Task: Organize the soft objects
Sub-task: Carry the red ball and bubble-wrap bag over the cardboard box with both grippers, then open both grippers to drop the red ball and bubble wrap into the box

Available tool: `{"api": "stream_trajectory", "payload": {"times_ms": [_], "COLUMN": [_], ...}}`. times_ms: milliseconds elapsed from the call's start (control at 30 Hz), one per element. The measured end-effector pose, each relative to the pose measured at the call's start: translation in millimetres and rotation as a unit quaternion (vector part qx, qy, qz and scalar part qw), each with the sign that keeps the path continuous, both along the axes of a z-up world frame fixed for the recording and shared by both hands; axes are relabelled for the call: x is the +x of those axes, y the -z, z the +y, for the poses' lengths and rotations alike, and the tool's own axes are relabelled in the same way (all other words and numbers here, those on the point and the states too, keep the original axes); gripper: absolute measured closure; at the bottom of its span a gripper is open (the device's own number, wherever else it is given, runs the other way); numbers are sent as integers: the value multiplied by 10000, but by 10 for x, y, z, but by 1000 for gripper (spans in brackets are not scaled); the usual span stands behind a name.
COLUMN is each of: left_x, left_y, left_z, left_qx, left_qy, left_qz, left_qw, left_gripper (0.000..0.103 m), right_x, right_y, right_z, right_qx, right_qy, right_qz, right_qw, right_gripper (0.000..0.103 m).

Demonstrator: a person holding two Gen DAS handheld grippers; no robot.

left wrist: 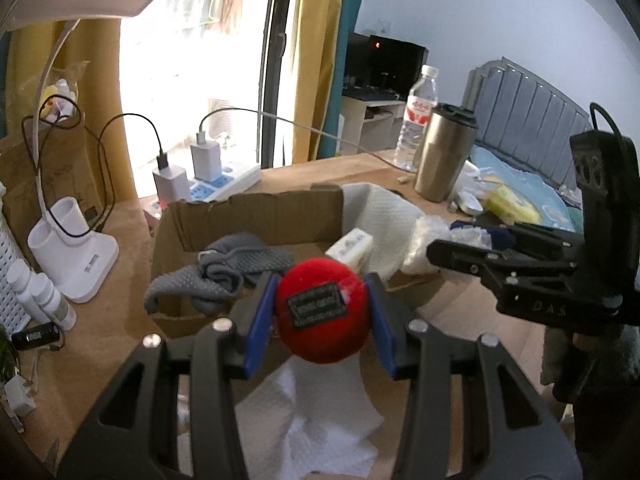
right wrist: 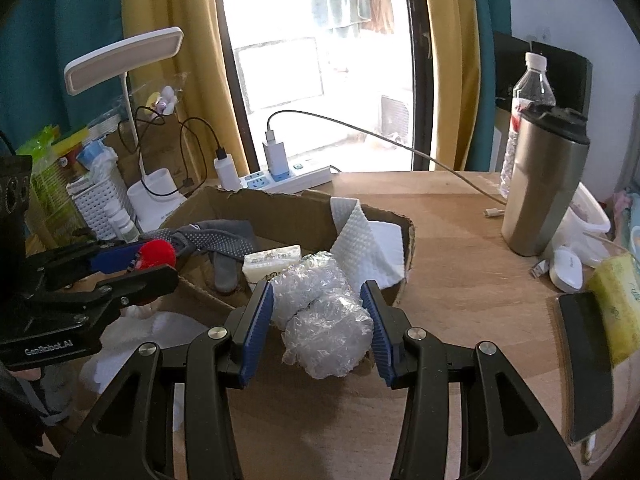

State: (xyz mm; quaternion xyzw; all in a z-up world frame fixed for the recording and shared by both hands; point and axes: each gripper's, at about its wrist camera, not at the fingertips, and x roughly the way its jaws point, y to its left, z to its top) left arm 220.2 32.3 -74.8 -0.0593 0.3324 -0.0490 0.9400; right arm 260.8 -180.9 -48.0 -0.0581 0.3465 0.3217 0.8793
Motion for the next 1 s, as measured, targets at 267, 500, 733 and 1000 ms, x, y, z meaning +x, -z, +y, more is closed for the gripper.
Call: {"api": "stream_trajectory", "payload": {"times_ms": [267, 500, 733, 1000], "left_x": [222, 376, 505, 570], "left_y": [68, 169, 248, 309], "left_z": [-29, -50, -73, -94], "left_qx": [62, 184, 247, 152], "left_qy": [-63, -93, -150, -152], "left_qz": [88, 285, 444, 627], "left_qw": [9999, 9994, 9986, 9978], "left_gripper": [57, 57, 56, 54], "right_x": [119, 216, 253, 217], "right_y": [65, 207, 278, 273], "right_z": [27, 42, 38, 38], "right_qx": [35, 115, 112, 86], "right_qy": [-116, -168, -232, -286], "right_qz": [54, 222, 287, 209], "right_qw": [9999, 9995, 9993, 9993], "right_gripper": [55, 55, 53, 39]}}
